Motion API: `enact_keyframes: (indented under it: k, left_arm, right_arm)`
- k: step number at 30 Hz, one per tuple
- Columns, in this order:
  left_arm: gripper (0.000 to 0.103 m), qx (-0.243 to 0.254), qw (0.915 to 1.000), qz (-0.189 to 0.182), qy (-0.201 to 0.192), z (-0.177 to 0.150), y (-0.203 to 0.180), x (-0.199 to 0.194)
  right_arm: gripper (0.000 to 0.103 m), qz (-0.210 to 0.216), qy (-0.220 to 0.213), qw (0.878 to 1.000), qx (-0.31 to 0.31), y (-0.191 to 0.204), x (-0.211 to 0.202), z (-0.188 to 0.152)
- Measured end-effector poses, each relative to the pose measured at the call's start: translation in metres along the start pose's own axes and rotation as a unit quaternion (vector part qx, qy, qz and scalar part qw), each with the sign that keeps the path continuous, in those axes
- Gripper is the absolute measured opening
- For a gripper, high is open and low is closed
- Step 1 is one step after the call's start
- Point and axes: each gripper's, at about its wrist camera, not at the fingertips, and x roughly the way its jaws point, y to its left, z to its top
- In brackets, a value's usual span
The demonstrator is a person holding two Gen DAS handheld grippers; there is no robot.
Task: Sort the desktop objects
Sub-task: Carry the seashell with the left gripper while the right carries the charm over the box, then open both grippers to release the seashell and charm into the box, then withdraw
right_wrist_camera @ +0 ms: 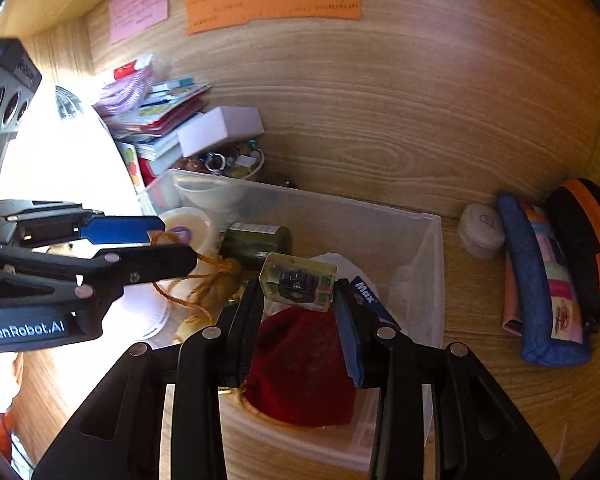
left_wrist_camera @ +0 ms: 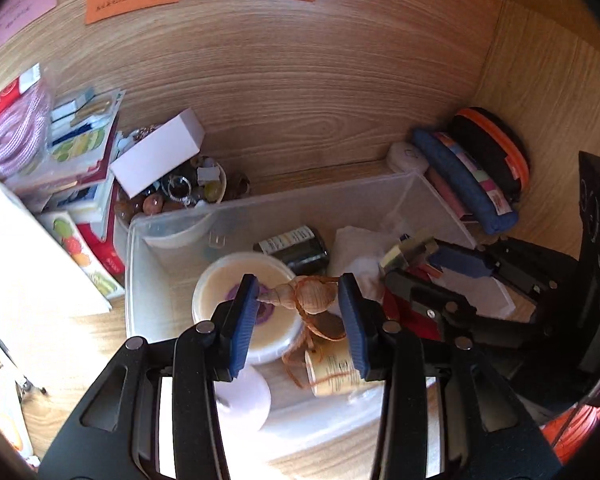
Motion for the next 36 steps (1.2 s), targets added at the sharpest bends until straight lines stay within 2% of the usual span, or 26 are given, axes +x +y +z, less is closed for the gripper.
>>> enact_keyframes:
  k: [7, 13, 16, 20, 24, 28, 31, 33, 35, 36]
  left_arm:
    - [0.040, -0.004, 0.9999, 0.008, 0.005, 0.004, -0.002, 0.014]
    - [0.043, -0.007, 1.0000, -0.002, 0.003, 0.004, -0.003, 0.015]
    - [0.050, -0.008, 1.0000, -0.004, -0.003, 0.003, -0.003, 0.013]
    - [0.053, 0.002, 0.9998, 0.008, -0.016, 0.003, -0.007, 0.007]
    - [0.063, 0.005, 0.9992, 0.027, -0.031, 0.002, -0.008, -0.002]
    - [0.067, 0.009, 0.9979, 0.050, -0.040, 0.000, -0.010, -0.010]
    - [0.073, 0.007, 0.9972, 0.061, -0.043, -0.005, -0.009, -0.017]
    - [0.076, 0.005, 0.9966, 0.070, -0.043, -0.008, -0.009, -0.021]
    - [0.078, 0.005, 0.9960, 0.078, -0.042, -0.011, -0.010, -0.026]
    - [0.080, 0.006, 0.9958, 0.081, -0.042, -0.013, -0.011, -0.028]
  right_arm:
    - [0.033, 0.000, -0.001, 1.000, 0.007, -0.007, 0.005, -0.003]
    - [0.033, -0.001, -0.007, 1.000, 0.003, -0.008, 0.007, -0.006]
    - [0.035, 0.002, -0.011, 1.000, 0.006, -0.010, 0.005, -0.006]
    - [0.048, -0.005, -0.025, 1.000, 0.004, -0.013, 0.002, -0.005]
    - [0.052, -0.009, -0.039, 0.999, 0.001, -0.012, -0.005, -0.004]
    - [0.064, -0.034, -0.041, 0.999, -0.006, -0.014, -0.010, -0.003]
    - [0.068, -0.044, -0.041, 0.998, -0.004, -0.015, -0.015, -0.002]
    - [0.074, -0.048, -0.038, 0.998, -0.004, -0.014, -0.018, -0.002]
    - [0.087, -0.045, -0.033, 0.998, -0.004, -0.012, -0.022, -0.002]
    - [0.087, -0.042, -0.032, 0.999, -0.005, -0.010, -0.025, -0.003]
